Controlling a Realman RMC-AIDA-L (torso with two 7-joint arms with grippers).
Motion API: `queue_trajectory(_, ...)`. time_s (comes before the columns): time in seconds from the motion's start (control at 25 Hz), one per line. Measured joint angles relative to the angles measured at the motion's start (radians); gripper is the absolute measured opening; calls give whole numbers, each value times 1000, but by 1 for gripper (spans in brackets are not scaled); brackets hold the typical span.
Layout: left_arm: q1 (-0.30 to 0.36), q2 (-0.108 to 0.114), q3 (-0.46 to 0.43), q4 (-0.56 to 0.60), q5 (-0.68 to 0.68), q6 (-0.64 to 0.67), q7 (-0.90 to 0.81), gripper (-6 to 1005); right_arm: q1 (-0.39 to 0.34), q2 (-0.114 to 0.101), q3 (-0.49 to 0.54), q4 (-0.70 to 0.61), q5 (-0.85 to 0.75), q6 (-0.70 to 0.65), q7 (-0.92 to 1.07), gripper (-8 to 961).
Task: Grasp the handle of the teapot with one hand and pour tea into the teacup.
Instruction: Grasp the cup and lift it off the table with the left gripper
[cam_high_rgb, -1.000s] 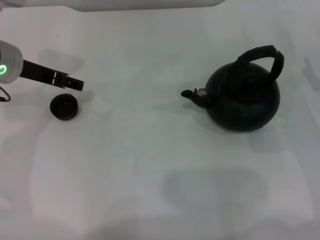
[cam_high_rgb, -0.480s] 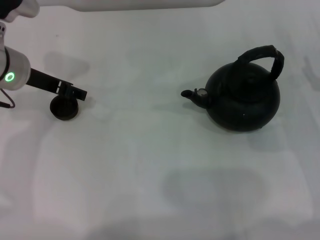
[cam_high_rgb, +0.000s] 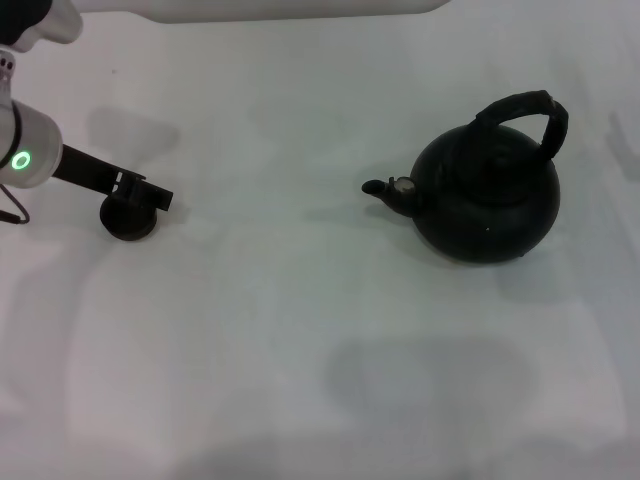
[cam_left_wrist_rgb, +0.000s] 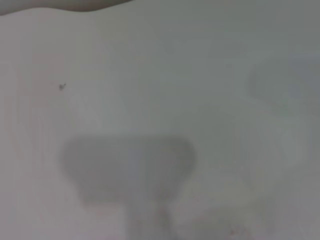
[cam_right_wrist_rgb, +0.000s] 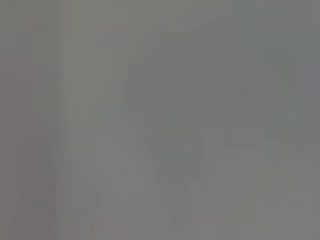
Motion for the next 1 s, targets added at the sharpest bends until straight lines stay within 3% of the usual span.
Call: queue_trajectory(1.0,-5,3,22,-6,11,42,-33,877,0,0,1,0,10,10,-1,847)
